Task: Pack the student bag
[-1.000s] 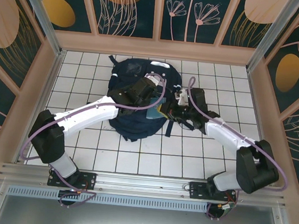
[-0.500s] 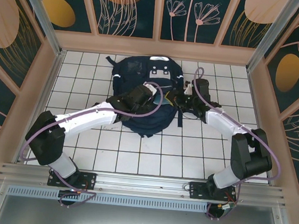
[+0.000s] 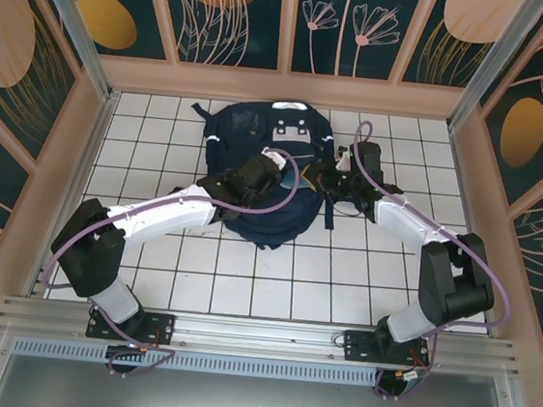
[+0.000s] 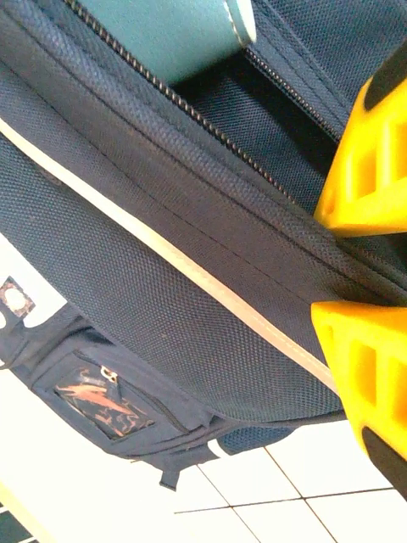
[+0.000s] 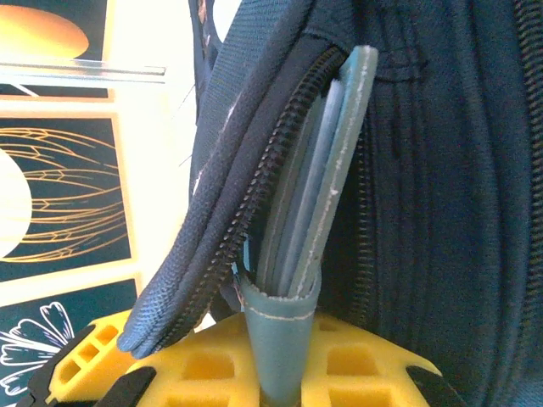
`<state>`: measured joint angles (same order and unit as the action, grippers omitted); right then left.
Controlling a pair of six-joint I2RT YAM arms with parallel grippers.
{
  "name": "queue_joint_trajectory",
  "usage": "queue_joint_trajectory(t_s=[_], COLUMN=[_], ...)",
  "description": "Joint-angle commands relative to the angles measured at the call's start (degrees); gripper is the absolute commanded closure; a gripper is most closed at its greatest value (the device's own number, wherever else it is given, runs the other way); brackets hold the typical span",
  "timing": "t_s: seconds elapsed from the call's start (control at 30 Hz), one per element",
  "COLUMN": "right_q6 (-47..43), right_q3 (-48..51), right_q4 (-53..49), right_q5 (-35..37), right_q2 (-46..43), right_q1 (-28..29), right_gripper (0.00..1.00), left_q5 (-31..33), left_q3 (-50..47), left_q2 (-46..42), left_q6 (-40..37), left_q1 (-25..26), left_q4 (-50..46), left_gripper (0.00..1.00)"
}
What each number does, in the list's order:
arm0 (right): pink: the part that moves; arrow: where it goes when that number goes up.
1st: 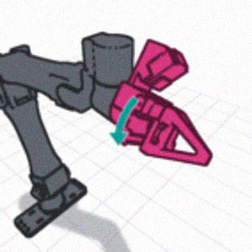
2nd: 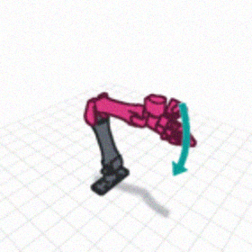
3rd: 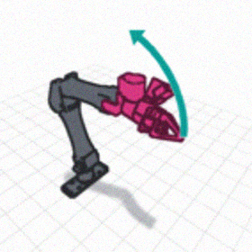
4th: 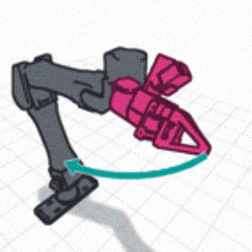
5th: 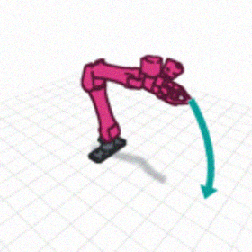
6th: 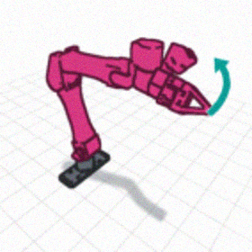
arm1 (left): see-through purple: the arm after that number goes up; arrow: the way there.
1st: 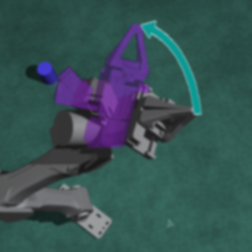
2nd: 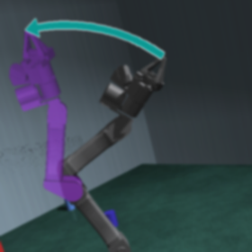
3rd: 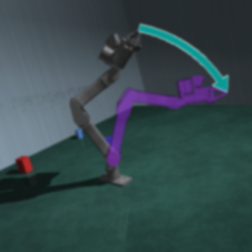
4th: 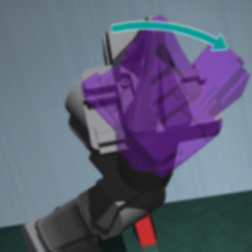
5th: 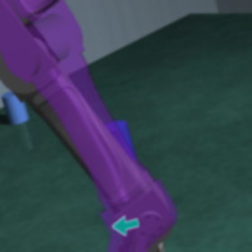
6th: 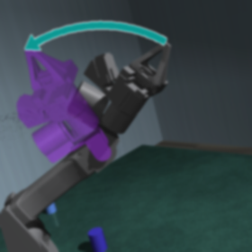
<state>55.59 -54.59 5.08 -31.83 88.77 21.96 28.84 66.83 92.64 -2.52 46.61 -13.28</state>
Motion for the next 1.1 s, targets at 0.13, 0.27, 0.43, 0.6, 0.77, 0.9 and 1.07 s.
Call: queue_joint_trajectory(t_s=[0.13,0.27,0.43,0.6,0.77,0.9,1.07], right_q6=[13.16,18.56,21.65,21.69,21.27,20.26,20.18], right_q3=[0.67,0.80,-3.09,-5.66,-1.63,0.08,4.47], right_q4=[15.20,22.63,26.17,20.71,13.93,5.61,1.16], right_q5=[13.41,22.36,29.16,25.86,23.97,23.85,20.63], right_q2=[2.52,5.45,10.75,11.94,4.96,-0.91,-6.10], right_q1=[6.58,9.05,12.24,12.66,12.76,12.54,11.21], right_gripper=[0.87,0.87,0.86,0.52,0.37,0.39,0.49], left_q5=[-3.59,-7.51,-8.56,-7.23,-6.96,-7.11,-7.67], left_q3=[8.18,11.93,13.48,13.77,13.48,13.33,13.25], left_q2=[0.52,0.27,-0.03,0.67,0.96,1.14,0.99], left_q6=[3.30,6.87,9.42,10.23,10.83,11.36,11.75], left_q1=[-0.31,-0.34,-0.36,-0.38,-0.41,-0.53,-0.54], left_q4=[0.69,-1.37,-2.60,-3.80,-3.80,-3.54,-3.42], left_gripper=[0.85,0.89,0.89,0.89,0.89,0.89,0.89])
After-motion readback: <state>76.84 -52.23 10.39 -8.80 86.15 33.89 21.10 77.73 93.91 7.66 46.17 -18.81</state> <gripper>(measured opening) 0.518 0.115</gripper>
